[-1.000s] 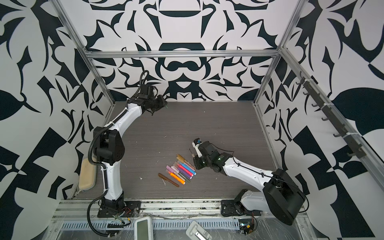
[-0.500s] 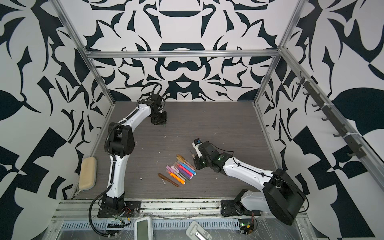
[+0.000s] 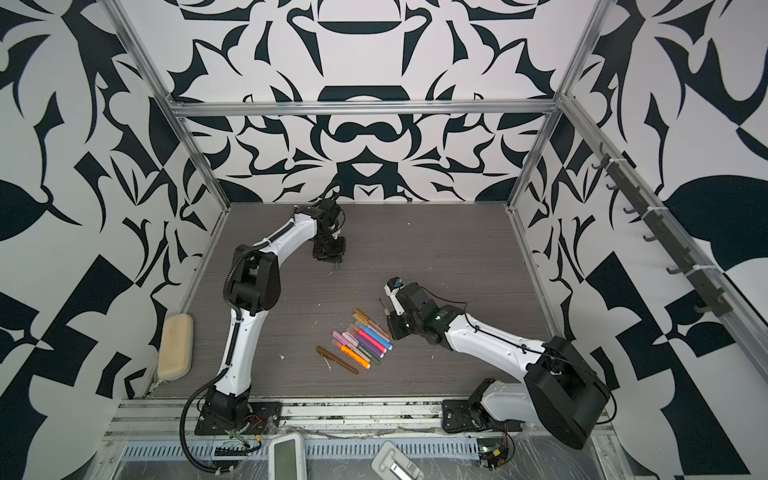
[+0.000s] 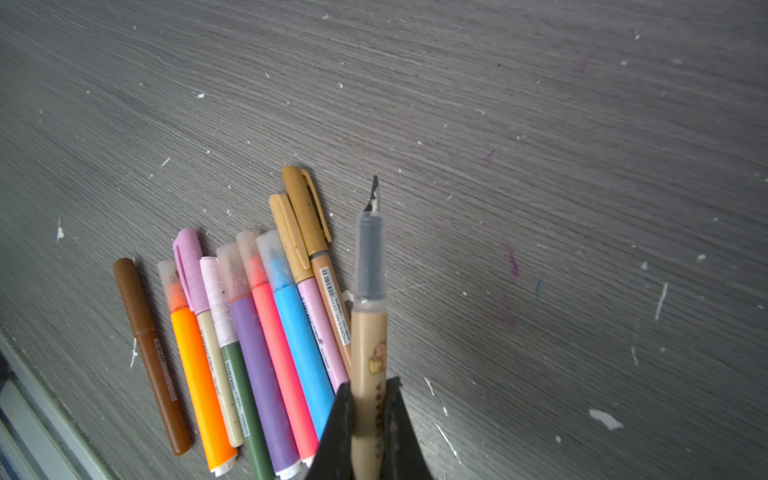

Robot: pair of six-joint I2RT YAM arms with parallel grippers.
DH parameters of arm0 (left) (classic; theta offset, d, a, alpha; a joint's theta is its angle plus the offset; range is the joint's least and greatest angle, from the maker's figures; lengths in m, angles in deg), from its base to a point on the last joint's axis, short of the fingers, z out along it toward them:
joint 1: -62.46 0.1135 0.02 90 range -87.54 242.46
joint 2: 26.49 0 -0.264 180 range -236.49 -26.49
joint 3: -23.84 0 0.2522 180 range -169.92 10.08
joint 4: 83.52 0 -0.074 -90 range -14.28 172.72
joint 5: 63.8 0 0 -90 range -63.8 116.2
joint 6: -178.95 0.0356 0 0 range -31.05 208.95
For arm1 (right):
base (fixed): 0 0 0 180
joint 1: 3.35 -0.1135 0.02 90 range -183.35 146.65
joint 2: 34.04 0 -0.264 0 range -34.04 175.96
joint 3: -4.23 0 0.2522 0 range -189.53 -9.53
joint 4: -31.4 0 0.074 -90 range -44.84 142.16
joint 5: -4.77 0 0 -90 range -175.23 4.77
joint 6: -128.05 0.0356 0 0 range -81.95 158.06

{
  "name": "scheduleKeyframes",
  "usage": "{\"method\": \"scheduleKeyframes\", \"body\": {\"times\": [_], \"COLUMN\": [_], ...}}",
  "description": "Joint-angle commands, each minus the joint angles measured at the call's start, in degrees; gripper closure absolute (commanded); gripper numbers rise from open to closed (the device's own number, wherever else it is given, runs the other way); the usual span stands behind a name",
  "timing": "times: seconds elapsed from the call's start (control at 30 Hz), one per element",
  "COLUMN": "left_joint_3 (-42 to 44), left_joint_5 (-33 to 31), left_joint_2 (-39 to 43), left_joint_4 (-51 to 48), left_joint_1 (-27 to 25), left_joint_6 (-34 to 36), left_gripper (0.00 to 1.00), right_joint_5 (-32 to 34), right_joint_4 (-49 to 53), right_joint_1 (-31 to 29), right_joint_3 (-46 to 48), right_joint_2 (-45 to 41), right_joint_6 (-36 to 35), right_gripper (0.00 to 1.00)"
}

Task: Open the pen caps
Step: 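Lower the green cap to the table with the left gripper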

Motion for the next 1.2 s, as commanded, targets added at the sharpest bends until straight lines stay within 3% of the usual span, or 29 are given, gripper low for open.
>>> {"method": "scheduleKeyframes", "body": {"times": [0.0, 0.2, 0.7, 1.17], "left_joint_3": [0.8, 1.3, 2.8, 3.9], "left_joint_5": [1.9, 2.4, 4.3, 4.9], "left_joint_2": [-1.4, -1.8, -2.1, 0.4], "left_joint_4": [-2.0, -2.0, -1.6, -1.3], "left_joint_1": [-0.2, -0.2, -0.2, -0.3], "left_joint_6": [0.1, 0.0, -0.5, -0.6], "left_gripper": [0.98, 0.88, 0.78, 0.74], "right_joint_5": [0.0, 0.2, 0.7, 1.5], "right_joint_4": [0.1, 0.2, 0.2, 0.5], "right_joint_1": [0.1, 0.1, 0.1, 0.1], "right_joint_3": [-1.8, -1.8, -1.4, -1.1], "right_joint_2": [0.0, 0.0, -0.9, -1.4], "right_joint_6": [-0.4, -0.4, -0.1, 0.2], "right_gripper": [1.00, 1.00, 1.00, 1.00]}}
